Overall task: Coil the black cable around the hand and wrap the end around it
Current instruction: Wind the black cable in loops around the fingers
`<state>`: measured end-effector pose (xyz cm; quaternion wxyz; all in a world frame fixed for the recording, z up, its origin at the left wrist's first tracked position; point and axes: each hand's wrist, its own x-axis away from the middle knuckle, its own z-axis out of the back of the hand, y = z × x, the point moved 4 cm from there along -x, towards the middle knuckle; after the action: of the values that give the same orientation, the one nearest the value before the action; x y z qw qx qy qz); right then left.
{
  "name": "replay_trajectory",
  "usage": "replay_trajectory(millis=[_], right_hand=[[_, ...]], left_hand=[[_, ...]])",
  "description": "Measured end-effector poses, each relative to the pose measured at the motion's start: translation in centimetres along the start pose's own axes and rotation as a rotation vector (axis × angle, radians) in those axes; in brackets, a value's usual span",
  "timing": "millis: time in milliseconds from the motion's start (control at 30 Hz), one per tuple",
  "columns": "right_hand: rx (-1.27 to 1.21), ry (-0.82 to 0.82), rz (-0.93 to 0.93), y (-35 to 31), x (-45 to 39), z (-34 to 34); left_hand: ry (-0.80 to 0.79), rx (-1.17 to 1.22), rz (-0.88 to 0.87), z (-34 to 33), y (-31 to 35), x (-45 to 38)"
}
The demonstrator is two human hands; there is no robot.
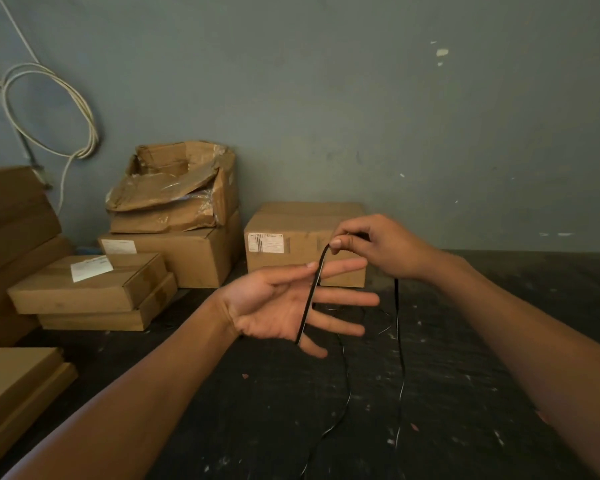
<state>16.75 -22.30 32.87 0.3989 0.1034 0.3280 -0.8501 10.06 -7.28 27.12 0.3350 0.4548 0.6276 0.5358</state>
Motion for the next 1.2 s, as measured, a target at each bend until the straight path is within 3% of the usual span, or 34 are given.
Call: replay_trajectory(millis=[300,533,667,867,1000,1200], right_hand=[[-0.095,-0.082,-0.096,4.1,2.8,-6.6],[-0.023,-0.263,-0.113,0.4,5.1,-11.8],[0.052,-0.325,-0.070,-2.0,5.3,-11.9],[0.199,-0.327,0.013,-5.0,5.2,-9.6],[0.331,-0.353,0.006,-4.9,5.3,-8.6],[0.340,-0.367,-0.075,-3.8,5.6,-8.2]], left_hand=[[-0.091,0.052,-0.169,-1.0,3.7,-0.2],[0.090,0.109,-0.263,2.5,6.4,0.9],[0.258,0.108,-0.261,5.1,6.2,1.7],[0.378,0.116,-0.297,6.8,4.8,1.5],[0.405,0.208,-0.401,6.9,4.8,1.1],[0.436,0.251,-0.458,6.7,5.3,0.3]])
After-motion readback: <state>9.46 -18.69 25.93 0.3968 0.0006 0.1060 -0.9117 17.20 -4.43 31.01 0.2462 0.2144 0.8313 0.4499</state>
